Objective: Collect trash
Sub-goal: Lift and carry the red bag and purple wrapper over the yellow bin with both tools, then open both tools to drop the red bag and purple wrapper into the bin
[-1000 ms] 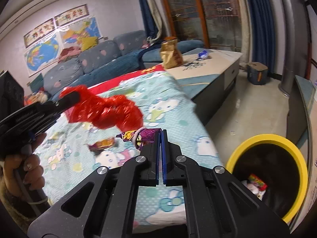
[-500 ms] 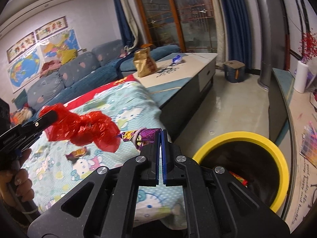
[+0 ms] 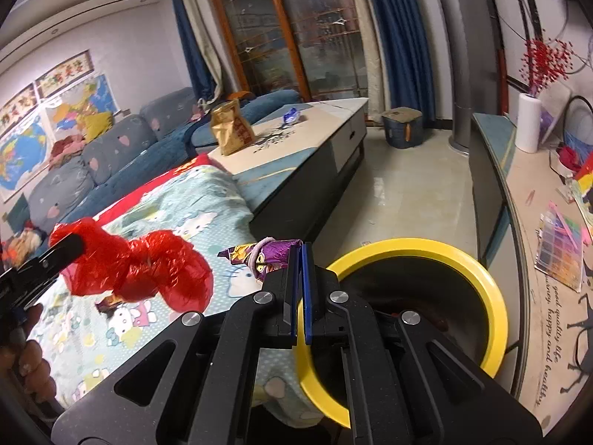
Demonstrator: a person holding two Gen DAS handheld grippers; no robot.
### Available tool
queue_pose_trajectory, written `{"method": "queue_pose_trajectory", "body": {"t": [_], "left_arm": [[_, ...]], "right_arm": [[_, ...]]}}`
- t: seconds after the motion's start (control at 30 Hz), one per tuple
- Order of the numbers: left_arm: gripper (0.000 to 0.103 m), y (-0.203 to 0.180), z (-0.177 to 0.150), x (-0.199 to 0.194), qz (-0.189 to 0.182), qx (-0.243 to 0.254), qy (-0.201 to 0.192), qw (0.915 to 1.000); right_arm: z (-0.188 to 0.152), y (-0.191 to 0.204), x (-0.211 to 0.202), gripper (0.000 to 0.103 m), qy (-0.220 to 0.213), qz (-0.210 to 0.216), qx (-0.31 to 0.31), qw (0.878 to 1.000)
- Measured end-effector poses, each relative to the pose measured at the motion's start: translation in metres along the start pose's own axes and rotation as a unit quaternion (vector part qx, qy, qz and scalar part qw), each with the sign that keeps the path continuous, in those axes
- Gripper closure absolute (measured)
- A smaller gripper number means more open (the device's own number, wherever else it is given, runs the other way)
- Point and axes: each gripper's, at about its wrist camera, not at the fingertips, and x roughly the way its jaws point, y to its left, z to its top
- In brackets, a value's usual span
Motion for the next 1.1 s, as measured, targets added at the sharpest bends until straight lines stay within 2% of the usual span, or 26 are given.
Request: {"method": "queue_pose_trajectory", "body": {"t": [0.73, 1.1], "left_arm": [[0.098, -0.043, -0.018, 0.040, -0.036, 0.040, 0.039, 0.9978], [0.098, -0.060, -0.033, 0.060, -0.051, 0.052, 0.060, 0.9955]], "right_arm": [[-0.004, -0.062, 0.001, 0.102, 0.000, -0.058, 0.058, 0.997], [-0.013, -0.090, 0.009, 0.102, 0.020, -0.086, 0.087, 0.992]]}}
